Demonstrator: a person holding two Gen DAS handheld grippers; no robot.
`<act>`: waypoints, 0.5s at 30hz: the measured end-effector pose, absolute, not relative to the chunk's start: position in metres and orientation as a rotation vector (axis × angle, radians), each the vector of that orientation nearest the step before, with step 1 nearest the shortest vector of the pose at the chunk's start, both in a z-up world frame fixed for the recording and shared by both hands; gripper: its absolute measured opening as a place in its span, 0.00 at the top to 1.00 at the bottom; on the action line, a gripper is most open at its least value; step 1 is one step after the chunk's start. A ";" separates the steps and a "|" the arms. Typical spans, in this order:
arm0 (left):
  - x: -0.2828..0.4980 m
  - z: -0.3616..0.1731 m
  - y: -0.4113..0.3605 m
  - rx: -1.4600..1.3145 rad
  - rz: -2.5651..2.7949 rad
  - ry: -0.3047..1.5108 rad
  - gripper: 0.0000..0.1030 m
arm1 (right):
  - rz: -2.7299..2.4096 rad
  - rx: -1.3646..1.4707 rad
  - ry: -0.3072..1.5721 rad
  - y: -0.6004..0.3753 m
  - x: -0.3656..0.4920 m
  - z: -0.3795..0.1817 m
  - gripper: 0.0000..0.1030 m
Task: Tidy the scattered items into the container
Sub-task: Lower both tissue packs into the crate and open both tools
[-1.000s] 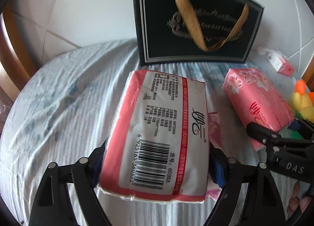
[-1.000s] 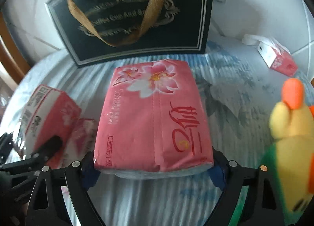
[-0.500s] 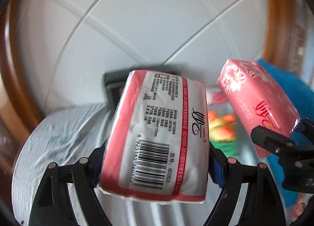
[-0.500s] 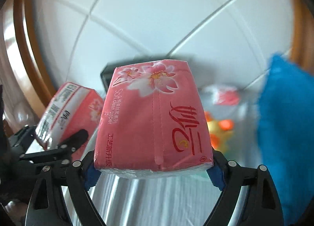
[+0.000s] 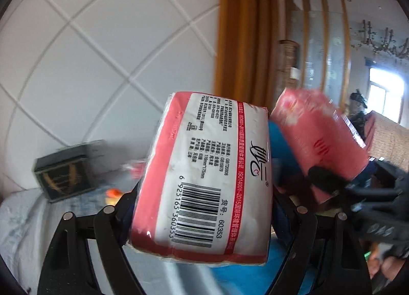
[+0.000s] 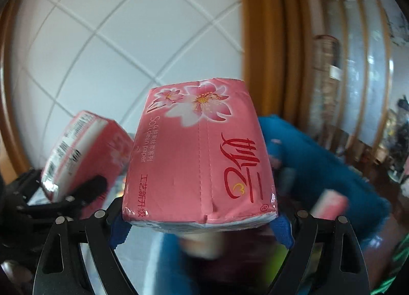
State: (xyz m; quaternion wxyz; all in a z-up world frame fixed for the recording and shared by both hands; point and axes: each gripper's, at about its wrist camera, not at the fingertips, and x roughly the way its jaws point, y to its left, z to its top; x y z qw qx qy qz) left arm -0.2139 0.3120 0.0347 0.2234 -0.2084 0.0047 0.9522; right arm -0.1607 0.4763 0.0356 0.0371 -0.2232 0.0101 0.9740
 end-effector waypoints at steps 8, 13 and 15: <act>-0.214 0.015 0.470 -0.831 2.559 0.122 0.19 | 2.857 -0.946 0.032 0.641 -0.159 -0.010 0.14; -0.213 0.000 0.511 -0.896 2.597 0.237 0.18 | 2.827 -1.088 0.033 0.683 -0.162 -0.043 0.13; -0.208 0.001 0.519 -0.886 2.617 0.277 0.17 | 2.833 -1.093 0.002 0.686 -0.160 -0.050 0.12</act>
